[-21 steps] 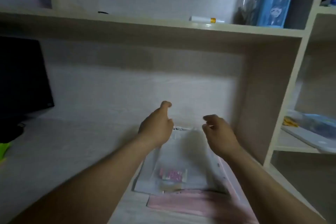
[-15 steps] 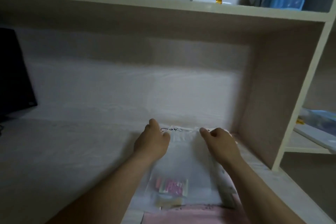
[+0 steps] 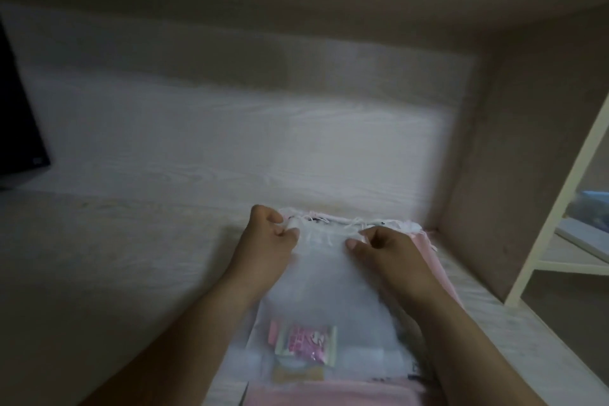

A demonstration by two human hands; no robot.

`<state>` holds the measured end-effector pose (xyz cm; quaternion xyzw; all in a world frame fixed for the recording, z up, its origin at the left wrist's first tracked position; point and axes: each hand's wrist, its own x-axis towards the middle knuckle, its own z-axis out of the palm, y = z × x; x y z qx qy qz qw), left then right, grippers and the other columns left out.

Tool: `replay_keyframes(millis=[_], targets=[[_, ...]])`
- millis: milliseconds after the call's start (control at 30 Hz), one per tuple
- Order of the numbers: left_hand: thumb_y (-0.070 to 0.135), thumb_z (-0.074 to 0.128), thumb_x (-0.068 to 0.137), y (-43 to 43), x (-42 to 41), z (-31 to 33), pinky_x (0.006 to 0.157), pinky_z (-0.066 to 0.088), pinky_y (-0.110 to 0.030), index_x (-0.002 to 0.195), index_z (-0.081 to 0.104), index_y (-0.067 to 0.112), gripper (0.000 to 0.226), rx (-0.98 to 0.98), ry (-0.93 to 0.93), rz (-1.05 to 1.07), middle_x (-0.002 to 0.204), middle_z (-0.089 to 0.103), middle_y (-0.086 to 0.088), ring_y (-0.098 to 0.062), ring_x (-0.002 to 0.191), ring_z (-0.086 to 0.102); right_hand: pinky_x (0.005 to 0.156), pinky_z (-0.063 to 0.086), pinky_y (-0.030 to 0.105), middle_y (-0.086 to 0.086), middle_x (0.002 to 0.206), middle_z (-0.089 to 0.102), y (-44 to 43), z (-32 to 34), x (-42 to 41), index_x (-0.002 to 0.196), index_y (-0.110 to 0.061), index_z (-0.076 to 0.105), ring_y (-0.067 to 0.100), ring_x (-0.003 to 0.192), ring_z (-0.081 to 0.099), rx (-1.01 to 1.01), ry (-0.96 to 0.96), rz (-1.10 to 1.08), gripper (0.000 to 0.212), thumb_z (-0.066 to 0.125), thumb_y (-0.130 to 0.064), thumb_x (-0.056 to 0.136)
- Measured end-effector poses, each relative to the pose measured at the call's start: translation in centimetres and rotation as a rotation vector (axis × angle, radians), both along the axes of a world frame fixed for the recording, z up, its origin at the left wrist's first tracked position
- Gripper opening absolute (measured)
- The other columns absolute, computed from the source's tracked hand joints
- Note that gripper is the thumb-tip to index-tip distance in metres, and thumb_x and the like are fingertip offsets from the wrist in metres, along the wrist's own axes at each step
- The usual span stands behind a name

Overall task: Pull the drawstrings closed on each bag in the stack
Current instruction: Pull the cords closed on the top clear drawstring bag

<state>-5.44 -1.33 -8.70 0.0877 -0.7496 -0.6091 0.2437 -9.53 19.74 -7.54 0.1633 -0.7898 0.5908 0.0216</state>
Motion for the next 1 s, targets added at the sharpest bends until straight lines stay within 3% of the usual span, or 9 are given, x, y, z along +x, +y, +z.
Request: replay_keyframes(millis=[100,200,333,433,600,700,833,933,1000], targets=[[0.025,0.072,0.092,-0.2,0.8,-0.2,0.067,0.053,-0.035,0.088,0.071,0.001,0.024,0.215,-0.075,-0.168,0.090,0.073,-0.011,-0.019,0.066,0.064,0.058,0.037,0.028,0.002,0.064,0.057,-0.6,0.7,-0.3,0.070,-0.015,0.066,0.016,0.061,0.049,0.096,-0.001,0.073,0.027,0.074,-0.022,0.095],[0.019,0.065,0.099,-0.4,1.4,-0.1,0.088,0.056,-0.047,0.107,0.073,-0.008,0.029,0.404,-0.101,-0.320,0.107,0.074,-0.029,-0.038,0.092,0.072,0.070,0.042,0.038,0.016,0.079,0.066,-0.7,1.1,-0.6,0.084,-0.004,0.069,0.027,0.075,0.056,-0.021,-0.115,0.172,0.025,0.069,-0.024,0.099],[0.006,0.056,0.102,-0.2,1.5,-0.1,0.079,0.058,-0.039,0.120,0.069,-0.002,0.024,0.468,-0.080,-0.404,0.114,0.072,-0.025,-0.036,0.095,0.067,0.099,0.055,0.052,0.028,0.117,0.074,-1.1,-0.2,0.0,0.121,-0.001,0.073,0.042,0.109,0.072,-0.328,-0.283,0.285,0.033,0.061,-0.027,0.104],[0.019,0.061,0.102,0.1,1.5,-0.2,0.081,0.057,-0.039,0.120,0.072,0.008,0.024,0.509,-0.083,-0.432,0.110,0.075,-0.017,-0.032,0.094,0.071,0.088,0.056,0.049,0.033,0.113,0.072,-1.8,-1.1,0.1,0.113,0.005,0.070,0.038,0.097,0.071,-0.295,-0.231,0.197,0.037,0.068,-0.029,0.099],[0.015,0.063,0.099,0.4,1.2,-0.4,0.072,0.053,-0.032,0.097,0.075,0.006,0.016,0.499,-0.040,-0.363,0.092,0.070,-0.019,-0.026,0.077,0.067,0.074,0.049,0.032,0.004,0.088,0.077,-1.9,-1.1,0.0,0.090,0.004,0.071,0.021,0.077,0.064,-0.287,-0.102,0.079,0.027,0.069,-0.023,0.098],[0.024,0.065,0.098,0.5,1.3,-0.1,0.066,0.050,-0.021,0.100,0.076,0.006,0.022,0.376,-0.032,-0.312,0.098,0.073,-0.007,-0.015,0.083,0.067,0.065,0.044,0.026,-0.001,0.073,0.068,-2.0,-0.9,0.2,0.082,-0.001,0.072,0.012,0.068,0.057,-0.072,0.053,0.023,0.030,0.067,-0.025,0.099],[0.029,0.056,0.102,0.4,1.1,-0.2,0.087,0.055,-0.034,0.103,0.082,0.019,0.028,0.346,-0.019,-0.228,0.108,0.079,-0.005,-0.022,0.101,0.073,0.079,0.055,0.035,0.012,0.090,0.079,-2.2,-0.3,1.1,0.098,-0.007,0.079,0.023,0.082,0.070,-0.175,-0.051,0.063,0.027,0.066,-0.030,0.100],[0.027,0.053,0.105,0.6,1.1,-0.1,0.066,0.056,-0.022,0.107,0.080,0.009,0.032,0.484,-0.019,-0.196,0.101,0.080,-0.008,-0.014,0.078,0.075,0.098,0.057,0.047,0.016,0.109,0.079,-2.0,-0.3,1.6,0.112,-0.012,0.081,0.033,0.106,0.075,-0.362,-0.204,0.103,0.026,0.063,-0.028,0.101],[0.025,0.050,0.107,0.7,1.2,-0.2,0.054,0.054,-0.016,0.104,0.079,0.009,0.033,0.525,-0.022,-0.208,0.087,0.080,0.002,-0.006,0.068,0.074,0.089,0.061,0.039,0.009,0.108,0.080,-2.0,-0.2,1.8,0.111,-0.016,0.081,0.026,0.101,0.077,-0.408,-0.228,0.069,0.025,0.062,-0.028,0.101]])
